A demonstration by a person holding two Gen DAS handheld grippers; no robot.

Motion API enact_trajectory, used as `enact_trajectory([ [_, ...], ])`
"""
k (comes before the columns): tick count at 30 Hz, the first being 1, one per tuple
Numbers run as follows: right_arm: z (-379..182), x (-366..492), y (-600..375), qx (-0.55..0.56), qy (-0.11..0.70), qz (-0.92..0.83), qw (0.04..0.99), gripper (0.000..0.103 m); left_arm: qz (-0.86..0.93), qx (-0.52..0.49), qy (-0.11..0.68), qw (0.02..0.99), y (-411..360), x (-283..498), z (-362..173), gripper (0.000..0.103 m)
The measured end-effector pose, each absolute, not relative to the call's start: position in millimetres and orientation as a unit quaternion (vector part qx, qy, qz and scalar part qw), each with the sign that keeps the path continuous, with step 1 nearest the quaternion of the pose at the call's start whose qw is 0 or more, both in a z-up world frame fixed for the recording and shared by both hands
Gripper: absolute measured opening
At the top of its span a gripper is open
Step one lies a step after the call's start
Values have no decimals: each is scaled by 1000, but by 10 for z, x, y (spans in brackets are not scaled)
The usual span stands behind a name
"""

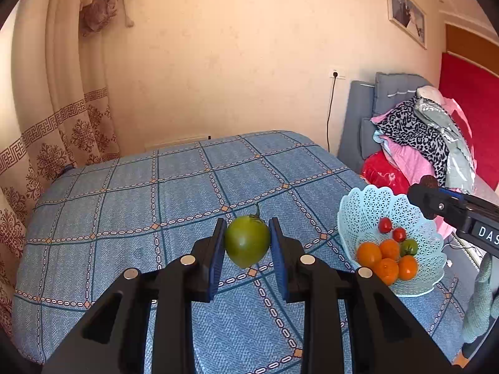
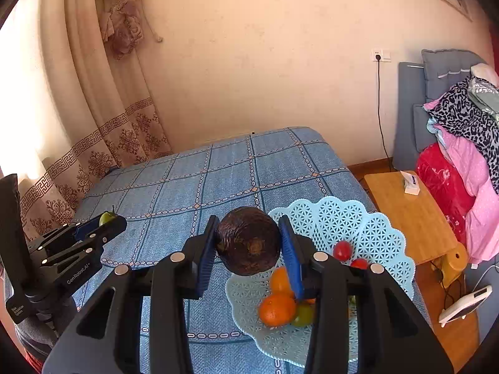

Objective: Organize fruits
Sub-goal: 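Carry the green fruit in the left gripper over the basket while the right gripper carries the brown fruit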

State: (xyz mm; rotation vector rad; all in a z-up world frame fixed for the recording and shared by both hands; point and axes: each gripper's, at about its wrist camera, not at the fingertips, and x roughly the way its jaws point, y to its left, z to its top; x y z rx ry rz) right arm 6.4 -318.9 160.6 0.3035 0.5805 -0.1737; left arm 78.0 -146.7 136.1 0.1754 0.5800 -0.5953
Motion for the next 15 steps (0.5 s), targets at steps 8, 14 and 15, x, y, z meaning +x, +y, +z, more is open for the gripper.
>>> enact_trajectory([
  [8,1465,-113,-3501,175,287,-108,936,40,-326,89,286,896,-1825,639,1390,28],
  [14,1348,-162,-3652,179,292,-123,931,40,-339,95,292,889,-2085,591,1356,28],
  [15,1333,-167,-3660,175,292,-128,931,40,-341,96,293,888,-2120,585,1347,28],
])
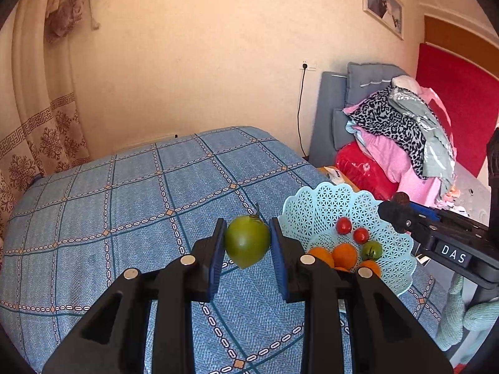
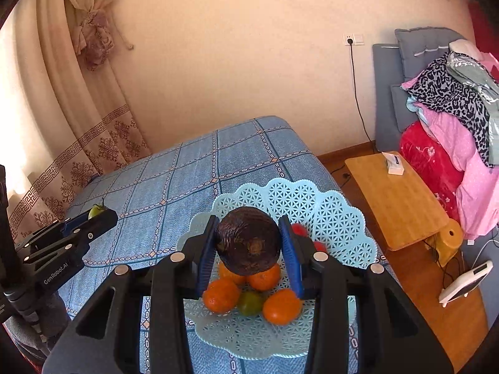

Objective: Organize fruits
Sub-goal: 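Carry the green fruit in the left gripper over the basket while the right gripper carries the brown fruit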

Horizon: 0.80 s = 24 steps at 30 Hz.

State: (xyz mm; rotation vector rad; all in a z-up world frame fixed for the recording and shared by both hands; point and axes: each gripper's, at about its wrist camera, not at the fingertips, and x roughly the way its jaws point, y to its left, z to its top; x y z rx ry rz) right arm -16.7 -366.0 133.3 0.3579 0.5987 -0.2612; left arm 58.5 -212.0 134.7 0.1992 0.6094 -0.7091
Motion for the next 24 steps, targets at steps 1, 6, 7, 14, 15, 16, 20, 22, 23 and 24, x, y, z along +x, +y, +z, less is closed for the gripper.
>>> enact_trajectory([
  [1,1318,-168,-3666,171,293,-132,932,40,-343,97,294,887,-2161,575,1341,28],
  [6,1218,-139,-3677,147,293,-159,931,40,-353,108,296,881,-2345,543,1297,28],
  [7,1192,-123,-3682,145,295,-160,931,40,-355,110,297,880,-2382,538,1286,28],
  [14,1061,-37,-3744,144,304,-165,927,40,-363,120,305,872,-2563,546,1210,28],
  [15,1052,-32,-3751,143,303,-167,927,40,-364,121,306,871,-2585,539,1196,28],
  [16,1042,-28,-3762,141,303,-168,927,40,-366,122,307,870,-2605,540,1186,28],
  [20,995,-18,-3778,131,301,-182,927,40,-375,122,309,865,-2680,541,1155,28],
  [22,967,-21,-3808,138,299,-185,926,40,-381,119,312,862,-2727,539,1127,28],
  [23,955,-24,-3826,143,299,-185,925,40,-384,119,313,861,-2746,537,1111,28],
  [24,943,-25,-3844,147,299,-185,924,40,-386,120,315,859,-2770,533,1093,28],
])
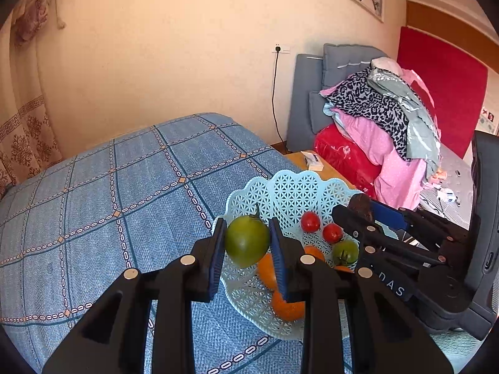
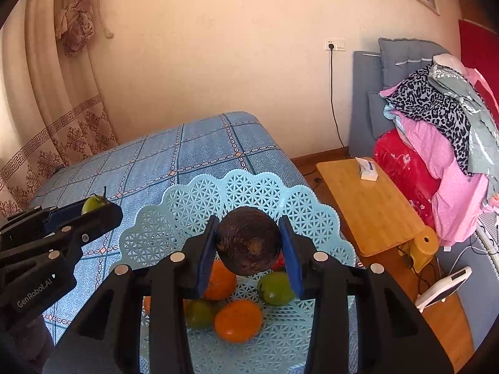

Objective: Organize fruits
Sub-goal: 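Carry the green fruit in the left gripper over the basket while the right gripper carries the brown fruit, then open the left gripper to drop the small green fruit into the basket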

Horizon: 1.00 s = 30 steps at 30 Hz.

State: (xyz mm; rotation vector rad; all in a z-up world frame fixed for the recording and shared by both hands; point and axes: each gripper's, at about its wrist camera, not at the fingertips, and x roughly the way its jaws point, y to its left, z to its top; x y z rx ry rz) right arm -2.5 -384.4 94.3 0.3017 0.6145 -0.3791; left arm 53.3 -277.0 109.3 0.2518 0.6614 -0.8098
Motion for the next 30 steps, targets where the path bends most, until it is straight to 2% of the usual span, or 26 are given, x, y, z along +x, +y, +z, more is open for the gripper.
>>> enact_trajectory([
  [30,859,-2,-3907,147,310,-204,917,40,-402,136,342,839,-2941,564,826,28],
])
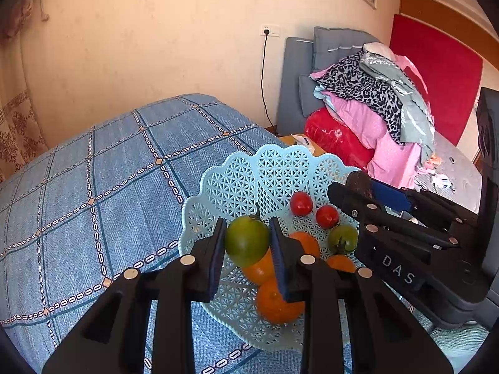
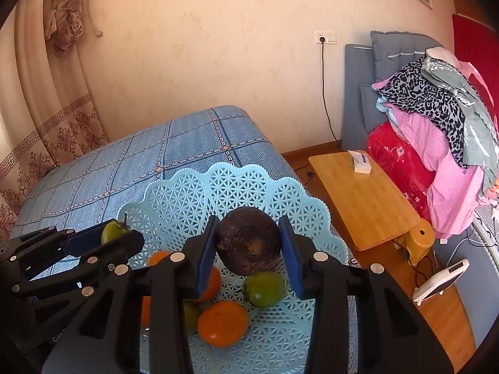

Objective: Organize fruits
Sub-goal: 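Open the left gripper to drop the small green fruit into the basket, then open the right gripper to drop the dark brown fruit into the basket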

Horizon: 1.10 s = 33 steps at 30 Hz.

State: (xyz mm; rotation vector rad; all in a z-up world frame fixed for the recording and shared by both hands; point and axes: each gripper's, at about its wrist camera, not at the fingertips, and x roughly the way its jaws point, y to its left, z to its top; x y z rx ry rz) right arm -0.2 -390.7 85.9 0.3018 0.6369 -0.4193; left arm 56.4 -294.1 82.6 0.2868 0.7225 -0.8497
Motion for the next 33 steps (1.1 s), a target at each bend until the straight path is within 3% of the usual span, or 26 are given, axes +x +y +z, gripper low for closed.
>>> enact_trajectory([
  [3,852,4,-3919,147,310,-204,917,40,-400,135,344,838,-2936,577,824,28],
  [7,848,3,-3923,148,309,-203,917,40,-394,131,336,845,-2897,582,859,50],
  [15,826,0,-3936,154,311,-199,917,40,-387,125,331,852,-2820,609,908,52],
  [26,767,16,-3988,194,322,-164,912,40,-361,104,321,870,-2590,715,1037,64],
  [28,762,9,-4008,204,322,-160,911,46,-357,103,320,871,-2567,719,1046,67],
  [29,769,-7,-4020,209,319,-161,910,59,-356,102,321,872,-2561,723,1045,70],
  [30,785,-25,-4024,210,315,-165,911,63,-355,100,323,872,-2554,726,1046,70],
  [33,859,-71,-4011,200,307,-173,914,63,-352,103,321,873,-2538,710,1044,70],
])
